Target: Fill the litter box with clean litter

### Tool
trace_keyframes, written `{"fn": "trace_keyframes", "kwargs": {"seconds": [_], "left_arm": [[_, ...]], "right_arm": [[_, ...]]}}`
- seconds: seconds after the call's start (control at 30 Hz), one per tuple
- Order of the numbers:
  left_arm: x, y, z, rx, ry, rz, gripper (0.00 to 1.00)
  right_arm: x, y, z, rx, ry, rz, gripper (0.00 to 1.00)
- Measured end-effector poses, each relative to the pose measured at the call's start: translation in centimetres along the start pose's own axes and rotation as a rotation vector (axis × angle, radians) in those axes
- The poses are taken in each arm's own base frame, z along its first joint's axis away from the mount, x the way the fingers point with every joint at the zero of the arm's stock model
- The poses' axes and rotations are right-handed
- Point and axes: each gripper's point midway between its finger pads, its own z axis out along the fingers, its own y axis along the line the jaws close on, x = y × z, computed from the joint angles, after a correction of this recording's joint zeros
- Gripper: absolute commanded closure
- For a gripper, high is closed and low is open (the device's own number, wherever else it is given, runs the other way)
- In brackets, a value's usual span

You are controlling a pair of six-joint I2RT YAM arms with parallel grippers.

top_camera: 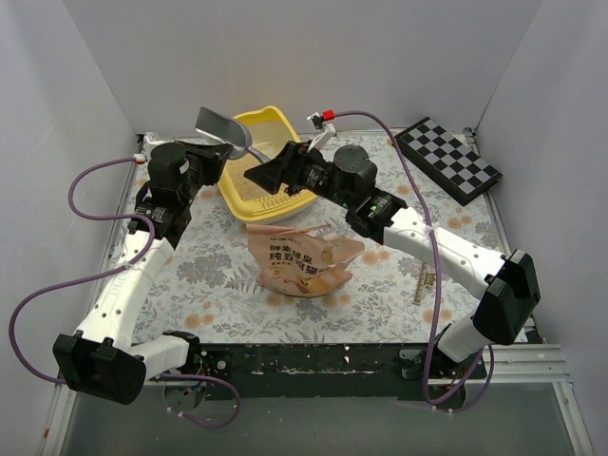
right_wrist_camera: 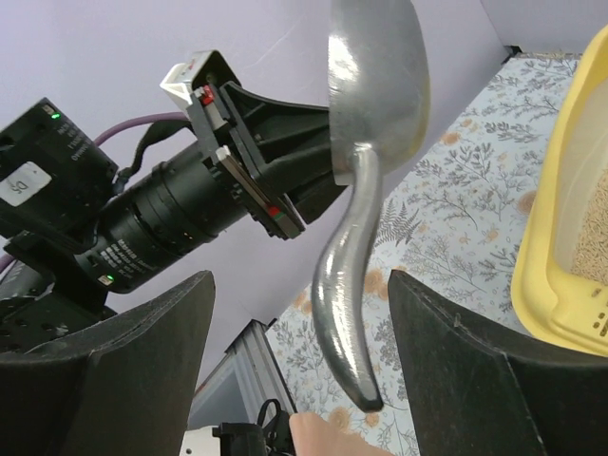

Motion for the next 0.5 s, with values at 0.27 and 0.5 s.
{"fn": "trace_keyframes", "kwargs": {"seconds": [0.27,0.5], "left_arm": [[0.0,0.0,0.0,0.0,0.0,0.0,1.0],[0.0,0.0,0.0,0.001,-0.001,0.0,1.0]], "right_arm": [[-0.6,1.5,0.2,-0.032,-0.014,-0.014,0.25],[-0.3,1.1,0.5,-0.026,-0.006,-0.021,0.34]]}}
